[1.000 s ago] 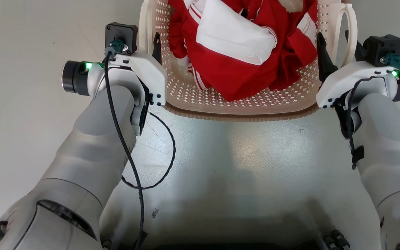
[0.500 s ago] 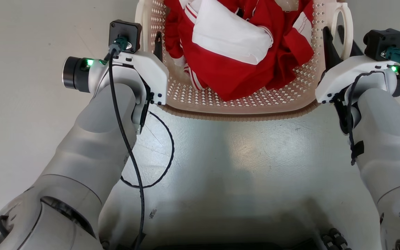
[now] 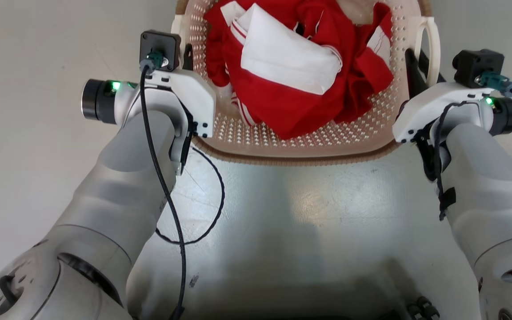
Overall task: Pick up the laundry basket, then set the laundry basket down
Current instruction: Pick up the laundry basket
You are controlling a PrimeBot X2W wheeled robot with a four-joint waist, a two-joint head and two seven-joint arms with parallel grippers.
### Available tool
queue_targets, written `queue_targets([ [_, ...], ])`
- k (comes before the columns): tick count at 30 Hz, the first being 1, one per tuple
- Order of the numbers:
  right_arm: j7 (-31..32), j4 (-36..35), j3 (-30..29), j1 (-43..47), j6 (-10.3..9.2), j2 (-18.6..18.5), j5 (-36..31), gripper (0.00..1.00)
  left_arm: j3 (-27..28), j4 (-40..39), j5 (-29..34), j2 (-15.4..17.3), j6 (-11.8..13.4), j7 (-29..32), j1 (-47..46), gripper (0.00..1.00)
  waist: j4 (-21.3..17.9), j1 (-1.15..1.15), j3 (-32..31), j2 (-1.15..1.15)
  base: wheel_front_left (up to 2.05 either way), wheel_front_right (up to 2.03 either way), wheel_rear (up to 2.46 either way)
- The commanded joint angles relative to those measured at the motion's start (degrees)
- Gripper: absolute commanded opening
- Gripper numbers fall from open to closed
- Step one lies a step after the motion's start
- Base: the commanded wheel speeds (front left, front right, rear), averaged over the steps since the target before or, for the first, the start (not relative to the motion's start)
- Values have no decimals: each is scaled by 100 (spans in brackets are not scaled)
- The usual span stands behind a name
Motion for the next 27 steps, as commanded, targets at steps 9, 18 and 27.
queue_targets([
  [9, 18, 426, 208, 360, 10, 128, -109, 0, -219, -42, -362, 126, -50, 342, 506, 0, 66, 0, -783, 0, 0, 0, 0],
  [18, 664, 554, 734, 824, 10, 142, 489, 0, -435, 39, -828, 126, -135, 740, 1245, 0, 145, 0, -2263, 0, 0, 0, 0],
  [27, 986, 566, 1321, 1548, 10, 143, 1201, 0, -616, 180, -1145, 126, -283, 1077, 2122, 0, 113, 0, -3780, 0, 0, 0, 0],
])
